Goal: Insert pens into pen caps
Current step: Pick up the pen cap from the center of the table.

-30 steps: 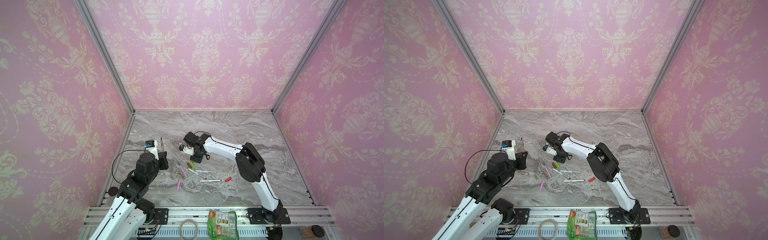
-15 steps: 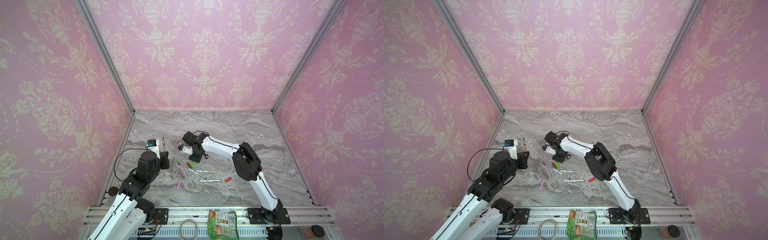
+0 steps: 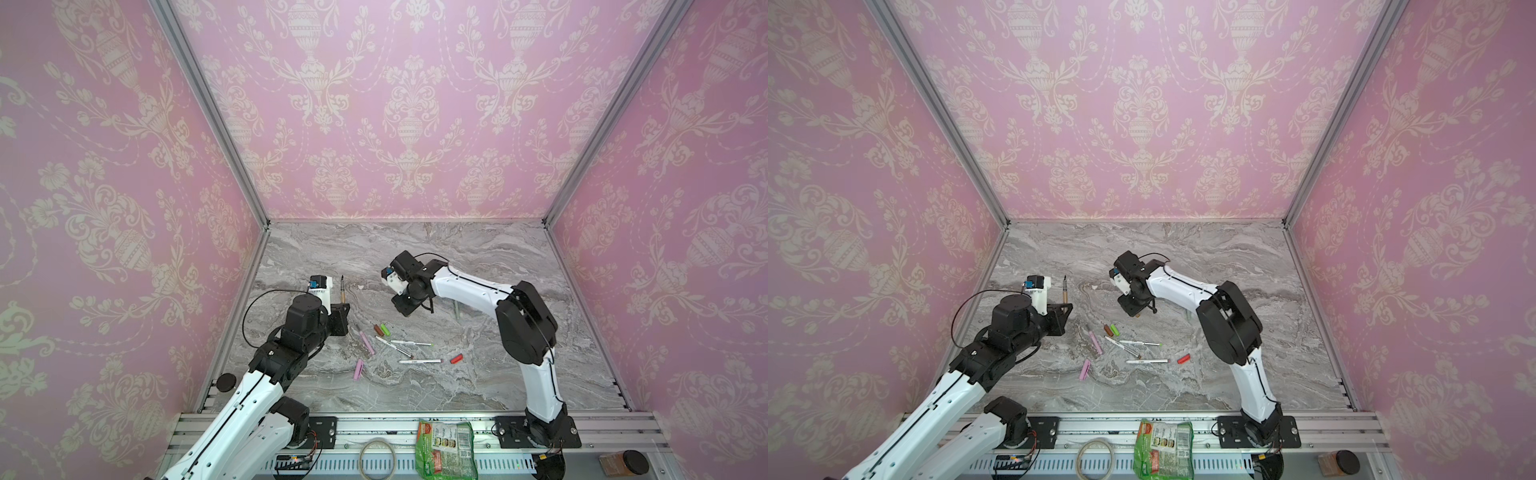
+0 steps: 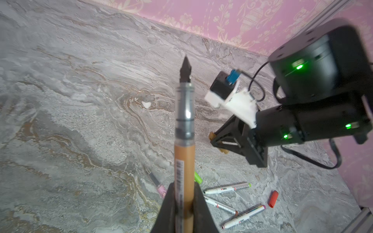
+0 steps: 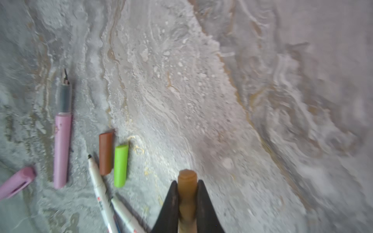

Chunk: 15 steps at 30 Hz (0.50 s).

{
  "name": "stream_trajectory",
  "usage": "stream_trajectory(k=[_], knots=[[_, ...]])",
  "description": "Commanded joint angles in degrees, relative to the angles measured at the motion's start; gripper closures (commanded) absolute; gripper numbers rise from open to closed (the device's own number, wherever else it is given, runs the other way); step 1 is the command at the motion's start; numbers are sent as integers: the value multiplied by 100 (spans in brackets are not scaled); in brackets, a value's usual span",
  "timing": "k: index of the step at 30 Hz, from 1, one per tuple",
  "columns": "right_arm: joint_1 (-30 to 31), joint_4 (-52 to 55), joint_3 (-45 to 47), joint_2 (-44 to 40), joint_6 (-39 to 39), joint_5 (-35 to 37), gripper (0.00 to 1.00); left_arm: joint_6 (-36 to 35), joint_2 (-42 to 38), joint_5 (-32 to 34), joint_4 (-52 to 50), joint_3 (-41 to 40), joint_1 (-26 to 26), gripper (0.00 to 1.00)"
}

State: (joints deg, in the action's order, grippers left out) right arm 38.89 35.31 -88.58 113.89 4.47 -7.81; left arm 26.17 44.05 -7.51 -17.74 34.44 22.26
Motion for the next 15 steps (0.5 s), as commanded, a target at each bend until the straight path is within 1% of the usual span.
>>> stream_trajectory(k=[1, 4, 6, 9, 12, 15], knots=[[-541, -1744, 853, -1364, 2111, -765, 95, -6, 358, -918, 579, 176, 86, 100], [-1047, -2977, 1738, -2139, 3552, -1153, 96, 32, 832, -1217, 1021, 241, 382, 100], [-1316, -3643, 2318, -2524, 4313, -1317, 96, 83, 1190, -1416, 1337, 294, 588, 100], [-1576, -4449, 2896, -2840, 5181, -1452, 98, 360, 1641, -1680, 1900, 270, 781, 100], [-1653, -5100, 3272, -2959, 5714, -1534, 99, 575, 2000, -1802, 2328, 264, 956, 100], [-1627, -5287, 3346, -2923, 5817, -1671, 99, 710, 2282, -1838, 2571, 294, 1108, 100]])
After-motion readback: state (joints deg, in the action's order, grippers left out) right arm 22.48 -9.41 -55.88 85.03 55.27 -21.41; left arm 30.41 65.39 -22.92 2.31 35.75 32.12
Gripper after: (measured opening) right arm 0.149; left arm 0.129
